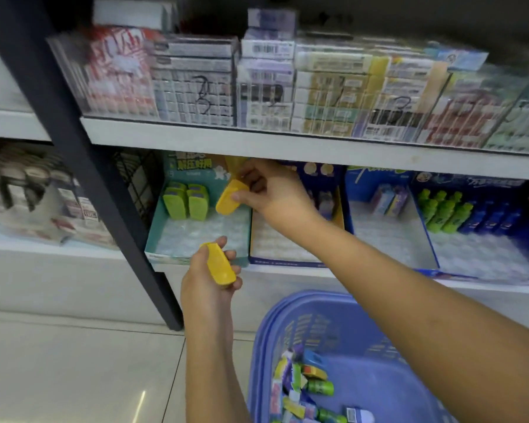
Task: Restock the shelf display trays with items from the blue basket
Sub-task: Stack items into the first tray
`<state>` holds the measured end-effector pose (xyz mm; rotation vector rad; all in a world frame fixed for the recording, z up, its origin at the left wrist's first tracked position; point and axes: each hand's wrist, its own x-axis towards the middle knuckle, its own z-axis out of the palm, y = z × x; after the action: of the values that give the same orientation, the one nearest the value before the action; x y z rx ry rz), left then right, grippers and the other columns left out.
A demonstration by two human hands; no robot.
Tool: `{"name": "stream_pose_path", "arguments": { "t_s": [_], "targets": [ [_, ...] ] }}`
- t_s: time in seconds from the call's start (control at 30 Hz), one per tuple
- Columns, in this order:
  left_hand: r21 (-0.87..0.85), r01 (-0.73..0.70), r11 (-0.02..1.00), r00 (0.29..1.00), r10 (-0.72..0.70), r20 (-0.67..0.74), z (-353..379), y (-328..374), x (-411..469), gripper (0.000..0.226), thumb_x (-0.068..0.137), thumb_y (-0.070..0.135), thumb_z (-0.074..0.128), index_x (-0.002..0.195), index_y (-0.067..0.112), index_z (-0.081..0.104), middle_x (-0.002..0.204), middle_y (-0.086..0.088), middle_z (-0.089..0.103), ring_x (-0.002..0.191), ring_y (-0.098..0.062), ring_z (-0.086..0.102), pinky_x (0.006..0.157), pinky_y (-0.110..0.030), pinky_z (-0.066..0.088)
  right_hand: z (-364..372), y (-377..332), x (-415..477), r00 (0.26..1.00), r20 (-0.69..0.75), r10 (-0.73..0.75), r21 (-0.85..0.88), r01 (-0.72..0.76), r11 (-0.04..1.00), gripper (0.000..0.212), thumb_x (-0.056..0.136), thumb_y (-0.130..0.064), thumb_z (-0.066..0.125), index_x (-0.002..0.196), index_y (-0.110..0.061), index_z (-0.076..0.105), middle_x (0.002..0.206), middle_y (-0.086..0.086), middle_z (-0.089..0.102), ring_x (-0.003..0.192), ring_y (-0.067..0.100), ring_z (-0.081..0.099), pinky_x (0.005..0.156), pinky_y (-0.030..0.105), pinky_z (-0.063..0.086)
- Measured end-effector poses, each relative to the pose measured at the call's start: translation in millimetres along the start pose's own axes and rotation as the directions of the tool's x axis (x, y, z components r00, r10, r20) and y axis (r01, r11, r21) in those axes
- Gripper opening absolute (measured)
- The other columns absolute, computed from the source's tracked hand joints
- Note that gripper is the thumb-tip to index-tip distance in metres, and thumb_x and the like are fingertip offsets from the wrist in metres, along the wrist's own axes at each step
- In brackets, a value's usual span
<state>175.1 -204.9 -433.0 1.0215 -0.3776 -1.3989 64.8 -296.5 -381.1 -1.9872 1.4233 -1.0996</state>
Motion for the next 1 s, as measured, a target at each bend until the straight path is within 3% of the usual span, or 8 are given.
{"name": "stream_pose_path", "arguments": {
  "t_s": [0.13,0.23,0.47,0.63,0.77,0.87,0.93,1.0],
  "targets": [
    [0.141,-0.055,0.989,0.998,0.060,-0.031,-4.9,1.0,3.2,0.021,0.098,0.022,0.045,0.097,0.022,0.066,0.071,0.003,0.071,0.053,-0.005,0.057,0.045,-0.018,0.045,25.3,4.6,25.0,0.993,0.105,-0.046,-0.259,0.072,0.963,0.034,0.082,-0.014,0.069,0.115,-0.012,0.059,0.110,0.009,0.064,0.100,0.024,0.059,0.083,0.029,0.046],
    [0.136,-0.067,0.988,0.997,0.070,-0.020,-9.5,3.9,3.0,0.018,0.098,0.024,0.047,0.101,0.020,0.065,0.076,0.000,0.073,0.058,-0.008,0.058,0.050,-0.020,0.048,33.7,11.4,35.5,0.987,0.157,-0.043,-0.380,0.100,0.919,0.030,0.087,-0.010,0.061,0.117,-0.009,0.056,0.114,0.013,0.061,0.104,0.028,0.058,0.084,0.031,0.047],
    [-0.009,0.002,1.000,0.999,-0.002,0.039,-11.8,7.7,3.1,0.030,0.099,0.030,0.042,0.104,0.010,0.064,0.076,-0.005,0.073,0.054,-0.009,0.058,0.048,-0.020,0.048,44.2,16.3,44.4,0.983,0.179,-0.034,-0.437,0.110,0.893,0.022,0.089,-0.010,0.055,0.109,-0.011,0.065,0.108,0.010,0.063,0.100,0.027,0.058,0.078,0.026,0.039],
    [-0.229,0.082,0.970,0.994,-0.062,0.094,-18.0,16.1,4.8,0.038,0.099,0.025,0.033,0.104,0.004,0.064,0.070,-0.007,0.066,0.055,-0.013,0.057,0.049,-0.020,0.049,47.8,18.7,41.5,0.974,0.207,-0.089,-0.613,0.200,0.764,0.027,0.094,-0.014,0.047,0.115,-0.013,0.065,0.116,0.014,0.059,0.108,0.031,0.053,0.088,0.037,0.041],
    [-0.351,0.089,0.932,0.993,-0.055,0.103,-20.4,22.8,2.9,0.035,0.097,0.017,0.033,0.108,-0.001,0.061,0.074,-0.008,0.064,0.064,-0.018,0.061,0.061,-0.026,0.057,46.5,13.1,47.6,0.982,0.179,0.058,-0.574,0.056,0.817,0.029,0.095,-0.024,0.049,0.118,-0.008,0.058,0.117,0.014,0.057,0.107,0.031,0.055,0.087,0.034,0.045],
    [-0.371,0.046,0.927,0.994,-0.003,0.113,-19.5,25.1,-2.5,0.028,0.099,0.017,0.040,0.109,0.000,0.060,0.083,-0.009,0.067,0.078,-0.020,0.069,0.075,-0.031,0.059,40.2,-0.6,47.5,0.942,0.315,0.119,-0.618,0.108,0.779,0.038,0.096,-0.023,0.048,0.133,-0.014,0.048,0.139,0.014,0.045,0.122,0.030,0.046,0.097,0.032,0.042],
    [-0.335,-0.041,0.941,0.991,0.081,0.104,-19.6,26.2,-6.9,0.026,0.095,0.019,0.047,0.110,0.001,0.059,0.093,-0.008,0.068,0.092,-0.021,0.069,0.083,-0.033,0.056,28.7,-12.1,30.7,0.934,0.343,0.097,-0.589,0.133,0.797,0.047,0.095,-0.023,0.050,0.140,-0.020,0.039,0.147,0.012,0.034,0.131,0.029,0.038,0.102,0.030,0.036],
    [-0.302,-0.103,0.948,0.986,0.137,0.095,-19.1,27.7,-9.1,0.029,0.090,0.022,0.053,0.110,0.003,0.059,0.101,-0.009,0.070,0.101,-0.021,0.068,0.089,-0.033,0.054,15.1,-17.9,3.7,0.957,0.289,0.013,-0.433,0.118,0.894,0.048,0.090,-0.013,0.053,0.136,-0.024,0.044,0.133,0.012,0.048,0.118,0.026,0.049,0.092,0.029,0.042]
  ]
}}
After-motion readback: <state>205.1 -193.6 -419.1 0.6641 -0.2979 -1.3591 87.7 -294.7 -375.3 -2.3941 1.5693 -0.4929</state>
